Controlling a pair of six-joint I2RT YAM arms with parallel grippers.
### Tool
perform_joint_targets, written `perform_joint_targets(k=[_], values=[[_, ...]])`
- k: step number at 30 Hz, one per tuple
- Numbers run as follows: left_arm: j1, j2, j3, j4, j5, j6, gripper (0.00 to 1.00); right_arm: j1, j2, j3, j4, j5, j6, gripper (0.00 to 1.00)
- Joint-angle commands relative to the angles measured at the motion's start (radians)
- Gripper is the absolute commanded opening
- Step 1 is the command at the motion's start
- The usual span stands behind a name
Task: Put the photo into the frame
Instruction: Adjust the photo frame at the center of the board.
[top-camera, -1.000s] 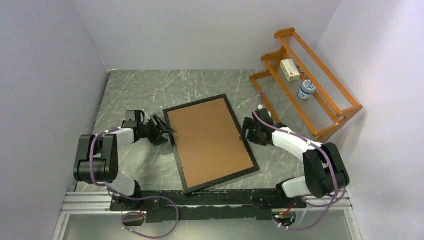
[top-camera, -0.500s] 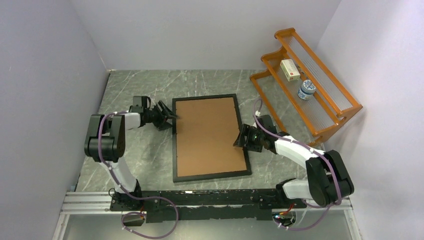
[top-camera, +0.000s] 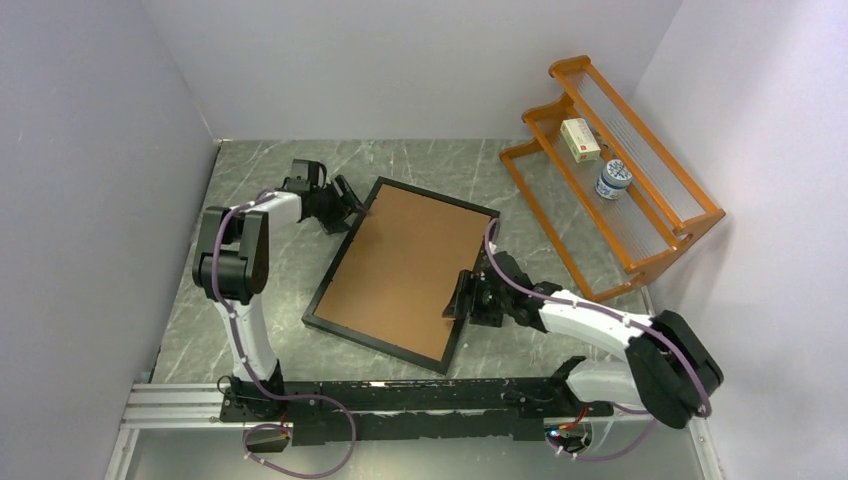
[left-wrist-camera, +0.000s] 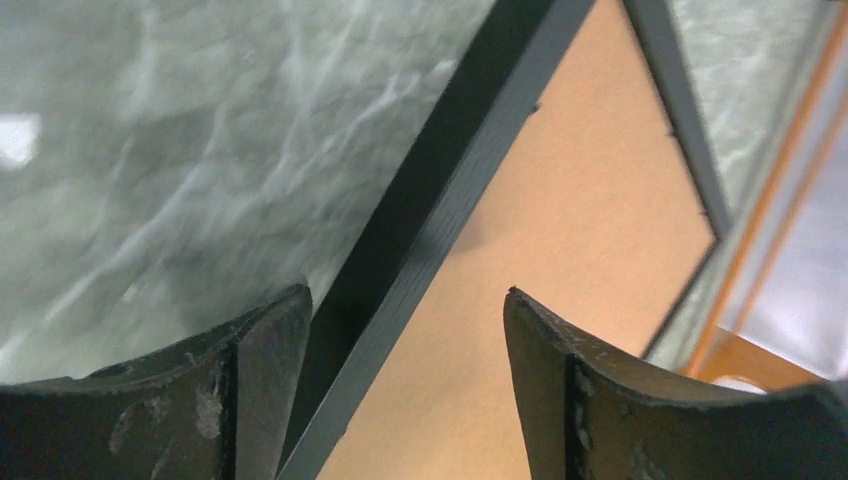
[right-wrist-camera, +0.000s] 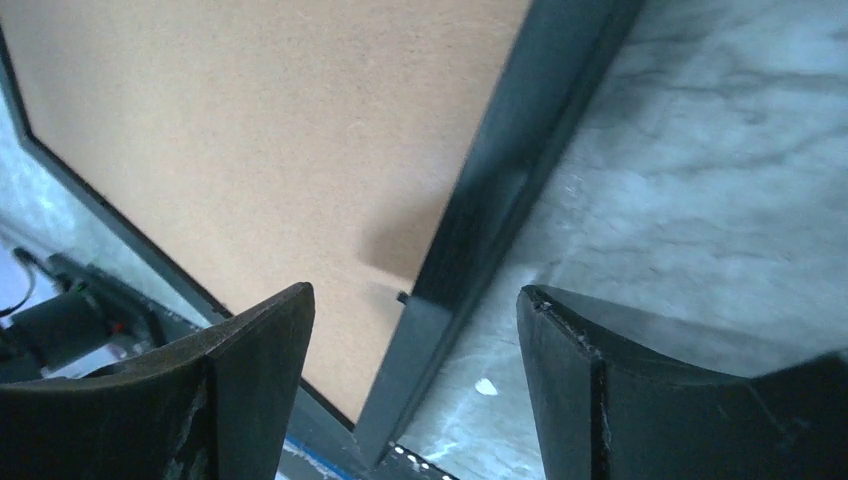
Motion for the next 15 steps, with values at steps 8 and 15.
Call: perform_joint_targets(k=[8,15], values=[[-0.008,-0.395,-0.039,-0.492,-0.474,0.106,0.82,0.138,-0.088,0.146,-0.008,0.234,-0.102,0.75],[-0.008,-0.677,-0.344,-0.456,-0.375,0.019,0.75,0.220,0.209,0.300,0.299,-0.193,-0.098,0.43]])
